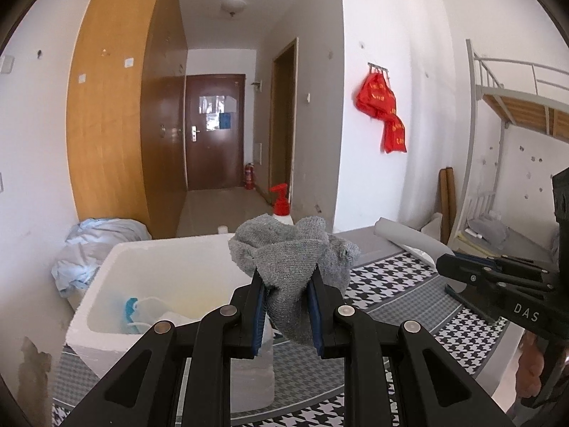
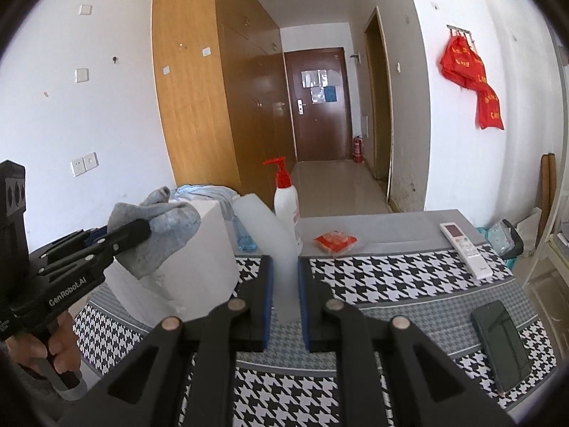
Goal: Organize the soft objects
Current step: 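Lift the grey cloth and white rod and carry both over the foam box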
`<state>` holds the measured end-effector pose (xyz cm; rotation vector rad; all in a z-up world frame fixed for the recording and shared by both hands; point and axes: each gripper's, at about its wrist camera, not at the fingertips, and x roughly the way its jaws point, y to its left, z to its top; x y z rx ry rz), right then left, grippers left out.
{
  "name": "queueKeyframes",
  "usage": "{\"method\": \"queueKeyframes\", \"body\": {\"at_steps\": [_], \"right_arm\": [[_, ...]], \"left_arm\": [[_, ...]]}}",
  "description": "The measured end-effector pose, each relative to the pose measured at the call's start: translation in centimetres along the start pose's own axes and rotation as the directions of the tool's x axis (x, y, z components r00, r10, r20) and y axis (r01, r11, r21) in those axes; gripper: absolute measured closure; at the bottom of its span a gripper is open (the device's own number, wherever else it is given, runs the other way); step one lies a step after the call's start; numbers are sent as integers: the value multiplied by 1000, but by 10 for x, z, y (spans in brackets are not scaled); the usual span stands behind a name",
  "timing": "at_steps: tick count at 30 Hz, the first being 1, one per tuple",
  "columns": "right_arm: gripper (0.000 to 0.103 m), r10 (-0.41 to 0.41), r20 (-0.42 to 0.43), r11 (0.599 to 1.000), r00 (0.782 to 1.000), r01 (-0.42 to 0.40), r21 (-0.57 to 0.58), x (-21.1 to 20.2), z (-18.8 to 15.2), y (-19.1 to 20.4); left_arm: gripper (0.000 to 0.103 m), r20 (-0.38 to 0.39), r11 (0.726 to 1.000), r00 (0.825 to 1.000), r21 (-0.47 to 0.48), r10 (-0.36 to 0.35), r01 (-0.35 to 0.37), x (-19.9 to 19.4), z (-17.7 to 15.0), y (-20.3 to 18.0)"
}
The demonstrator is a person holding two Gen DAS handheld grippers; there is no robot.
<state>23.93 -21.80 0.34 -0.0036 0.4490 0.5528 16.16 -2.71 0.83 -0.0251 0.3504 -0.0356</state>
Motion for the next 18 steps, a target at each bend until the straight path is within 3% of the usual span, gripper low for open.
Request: {"method": "queueKeyframes", "body": {"at_steps": [18], "right_arm": [[87,65,15,997,998,-64,-44,11,11,28]], "left_arm": [[81,44,995,995,-38,90,-88,-18,8,29]]}}
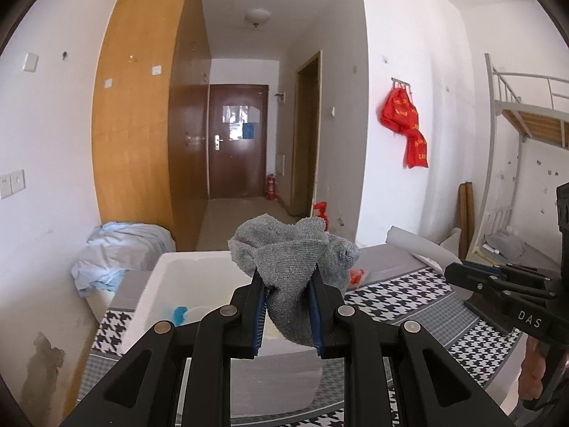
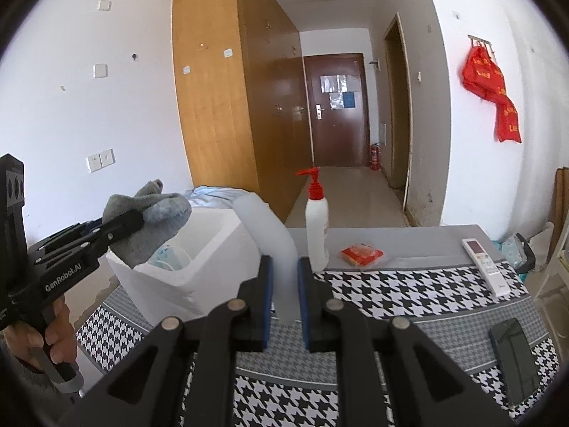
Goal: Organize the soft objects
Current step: 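Lift the grey cloth and white rod and carry both over the foam box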
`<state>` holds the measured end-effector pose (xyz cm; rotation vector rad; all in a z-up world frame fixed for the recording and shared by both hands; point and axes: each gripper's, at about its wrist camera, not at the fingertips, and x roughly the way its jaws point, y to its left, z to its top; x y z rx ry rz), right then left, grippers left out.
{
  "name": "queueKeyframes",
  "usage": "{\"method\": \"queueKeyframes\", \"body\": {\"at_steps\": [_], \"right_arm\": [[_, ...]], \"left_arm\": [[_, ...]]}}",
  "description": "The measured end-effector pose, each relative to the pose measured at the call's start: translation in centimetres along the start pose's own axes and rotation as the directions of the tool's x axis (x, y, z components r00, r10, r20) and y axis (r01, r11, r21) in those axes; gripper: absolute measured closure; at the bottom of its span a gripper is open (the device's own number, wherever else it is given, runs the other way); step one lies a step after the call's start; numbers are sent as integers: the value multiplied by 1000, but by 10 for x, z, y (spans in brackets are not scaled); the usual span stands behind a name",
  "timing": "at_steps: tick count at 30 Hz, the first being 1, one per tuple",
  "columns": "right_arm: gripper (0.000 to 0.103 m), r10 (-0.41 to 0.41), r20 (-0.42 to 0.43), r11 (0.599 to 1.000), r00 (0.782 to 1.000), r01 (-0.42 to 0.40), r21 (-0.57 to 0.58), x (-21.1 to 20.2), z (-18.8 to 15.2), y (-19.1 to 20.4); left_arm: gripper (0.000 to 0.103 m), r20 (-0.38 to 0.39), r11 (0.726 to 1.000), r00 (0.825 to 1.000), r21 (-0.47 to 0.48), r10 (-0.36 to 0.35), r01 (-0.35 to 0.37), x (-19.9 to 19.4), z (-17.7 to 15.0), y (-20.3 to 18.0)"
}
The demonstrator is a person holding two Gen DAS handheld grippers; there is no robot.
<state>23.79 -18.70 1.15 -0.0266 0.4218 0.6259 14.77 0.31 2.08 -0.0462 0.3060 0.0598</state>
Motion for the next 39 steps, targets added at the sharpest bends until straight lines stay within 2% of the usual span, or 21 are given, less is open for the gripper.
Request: {"method": "queueKeyframes", "body": {"at_steps": [39], "right_arm": [[86,140,-61,985,988,-145,-91,57,18,70]], "left_arm": [[81,-2,986,988,-60,153,-152,-15,-5,61]]}}
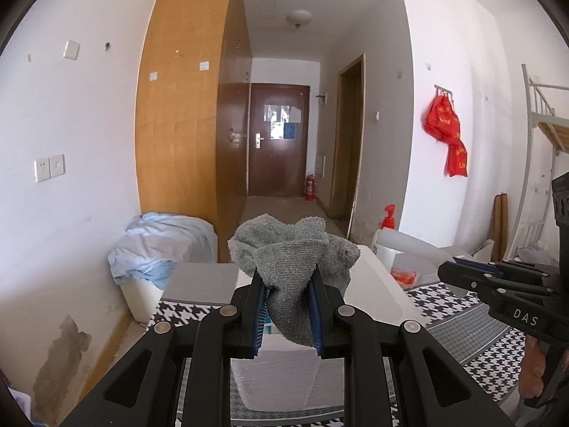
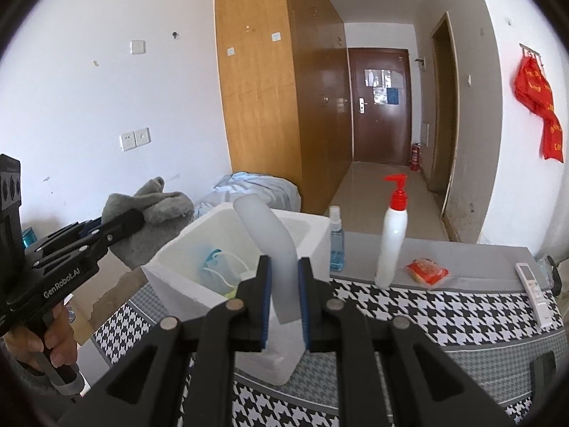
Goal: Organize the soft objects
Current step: 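Lift the grey cloth and white rod and carry both over the foam box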
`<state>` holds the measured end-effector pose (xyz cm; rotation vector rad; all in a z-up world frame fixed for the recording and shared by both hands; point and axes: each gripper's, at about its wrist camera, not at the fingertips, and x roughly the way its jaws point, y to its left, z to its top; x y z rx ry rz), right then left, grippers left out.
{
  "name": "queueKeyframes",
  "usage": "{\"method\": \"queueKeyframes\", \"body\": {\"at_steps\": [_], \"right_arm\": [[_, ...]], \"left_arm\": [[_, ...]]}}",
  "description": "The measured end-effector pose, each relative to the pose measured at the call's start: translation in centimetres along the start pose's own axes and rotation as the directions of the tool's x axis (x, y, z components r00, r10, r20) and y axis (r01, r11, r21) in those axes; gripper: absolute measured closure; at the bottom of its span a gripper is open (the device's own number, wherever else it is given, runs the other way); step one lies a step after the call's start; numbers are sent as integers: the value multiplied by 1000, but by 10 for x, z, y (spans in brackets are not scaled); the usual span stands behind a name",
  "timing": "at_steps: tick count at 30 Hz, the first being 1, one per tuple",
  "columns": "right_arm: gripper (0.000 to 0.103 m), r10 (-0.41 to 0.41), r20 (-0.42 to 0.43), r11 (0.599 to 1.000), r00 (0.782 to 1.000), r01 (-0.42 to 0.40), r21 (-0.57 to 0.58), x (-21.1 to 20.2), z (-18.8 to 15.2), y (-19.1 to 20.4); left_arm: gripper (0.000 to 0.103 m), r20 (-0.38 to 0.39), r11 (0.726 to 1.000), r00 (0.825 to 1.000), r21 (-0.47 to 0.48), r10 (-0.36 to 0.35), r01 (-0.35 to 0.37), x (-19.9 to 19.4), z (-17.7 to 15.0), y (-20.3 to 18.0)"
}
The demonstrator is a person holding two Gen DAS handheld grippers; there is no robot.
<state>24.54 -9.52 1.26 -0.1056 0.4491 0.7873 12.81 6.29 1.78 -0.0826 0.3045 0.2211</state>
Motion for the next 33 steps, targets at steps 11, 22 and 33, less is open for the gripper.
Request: {"method": "queueKeyframes", "body": {"at_steps": [11,22,33], "right_arm": [[86,35,-33,999,999,-36,-32,22,7,18],[85,45,-72,998,996,-49,-46,46,13,28],[74,50,-100,997,994,-55,-48,62,13,32]], "left_arm": [[81,-7,999,999,-11,39,-39,-4,-2,13],[81,-14,997,998,-28,66,-67,-4,-4,20],[81,-18,996,996,-39,85,-85,-1,-4,22]]}}
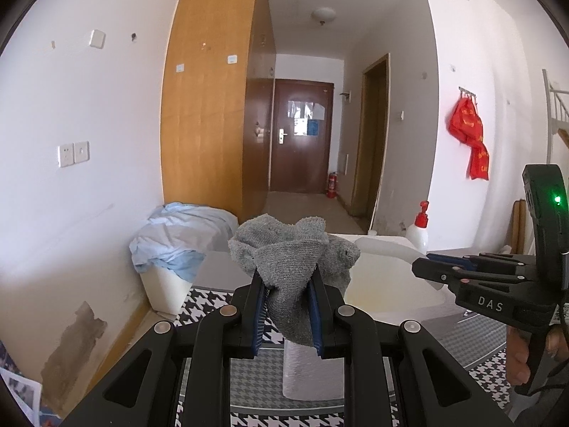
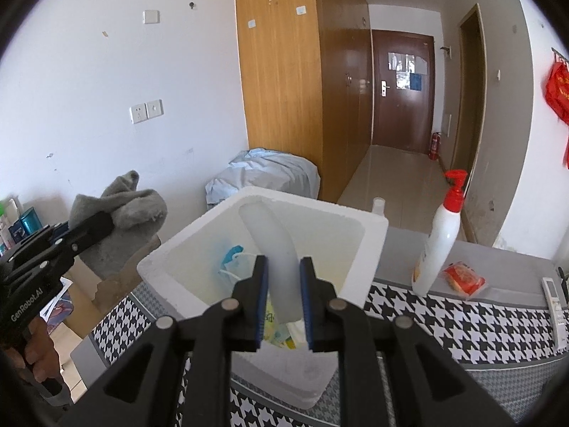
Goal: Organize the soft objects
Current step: 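Lift the grey cloth and white rod and carry both over the foam box, then open the right tool to drop the white rod into the foam box, then lower the grey cloth into the foam box and open the left tool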
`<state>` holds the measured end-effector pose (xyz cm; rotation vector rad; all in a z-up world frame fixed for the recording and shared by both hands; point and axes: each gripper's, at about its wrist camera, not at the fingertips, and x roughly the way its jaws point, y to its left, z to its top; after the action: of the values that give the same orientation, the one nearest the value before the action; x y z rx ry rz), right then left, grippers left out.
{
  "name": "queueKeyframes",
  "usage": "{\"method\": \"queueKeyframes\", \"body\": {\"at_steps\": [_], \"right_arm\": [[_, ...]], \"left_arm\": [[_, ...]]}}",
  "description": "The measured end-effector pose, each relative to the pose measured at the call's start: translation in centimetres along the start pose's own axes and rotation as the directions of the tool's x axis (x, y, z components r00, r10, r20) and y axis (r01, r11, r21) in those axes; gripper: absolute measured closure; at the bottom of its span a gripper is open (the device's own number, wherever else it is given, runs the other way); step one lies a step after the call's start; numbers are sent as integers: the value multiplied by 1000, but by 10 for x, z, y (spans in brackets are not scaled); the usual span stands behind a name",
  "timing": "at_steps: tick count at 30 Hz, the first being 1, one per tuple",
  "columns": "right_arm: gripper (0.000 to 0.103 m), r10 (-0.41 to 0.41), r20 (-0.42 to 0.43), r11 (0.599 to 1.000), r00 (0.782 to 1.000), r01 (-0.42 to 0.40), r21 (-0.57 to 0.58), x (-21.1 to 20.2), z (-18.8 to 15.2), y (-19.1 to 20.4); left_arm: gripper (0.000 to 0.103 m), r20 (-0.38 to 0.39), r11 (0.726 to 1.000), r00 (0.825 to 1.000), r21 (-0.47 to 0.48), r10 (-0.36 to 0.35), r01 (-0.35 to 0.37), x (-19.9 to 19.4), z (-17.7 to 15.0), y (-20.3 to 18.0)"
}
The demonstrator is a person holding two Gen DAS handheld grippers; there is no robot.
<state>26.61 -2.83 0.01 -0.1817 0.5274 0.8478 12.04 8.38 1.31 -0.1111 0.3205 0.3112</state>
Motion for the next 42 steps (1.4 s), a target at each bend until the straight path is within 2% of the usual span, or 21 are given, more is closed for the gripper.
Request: {"method": "queueKeyframes", "body": {"at_steps": [2,3,5,8,12,14,17,42], "right_arm": [[69,-6,0,1000,1000,6,-8,1,0,1],[60,0,-1,1000,1000,0,-11,1,-1,1],[49,9,8,1000,1000,-9,-5,-1,-1,2],[47,12,24,1000,1000,-12,-9,-6,-1,3],[27,17,48,1000,999,-17,17,-16,0,-1],[26,21,61,1000,998,-23,21,-20,0,-2],[18,12,70,1000,997,-13,19,-25,-1,-1],[15,-65,128,998,990,63,21,-58,-17,-22]], "left_arm": [[81,-1,1000,1000,-4,3,-3,0,0,-1],[81,-2,1000,1000,-6,5,-5,1,0,-1],[81,-4,1000,1000,-8,6,-6,1,0,-2],[81,-5,1000,1000,-9,7,-7,2,-1,-2],[81,-4,1000,1000,-7,5,-5,2,-1,-2],[81,-2,1000,1000,-5,3,-3,2,-1,-3],[81,-1,1000,1000,-3,2,-2,3,-2,-2],[81,-10,998,998,23,-61,61,13,1,-8]]}}
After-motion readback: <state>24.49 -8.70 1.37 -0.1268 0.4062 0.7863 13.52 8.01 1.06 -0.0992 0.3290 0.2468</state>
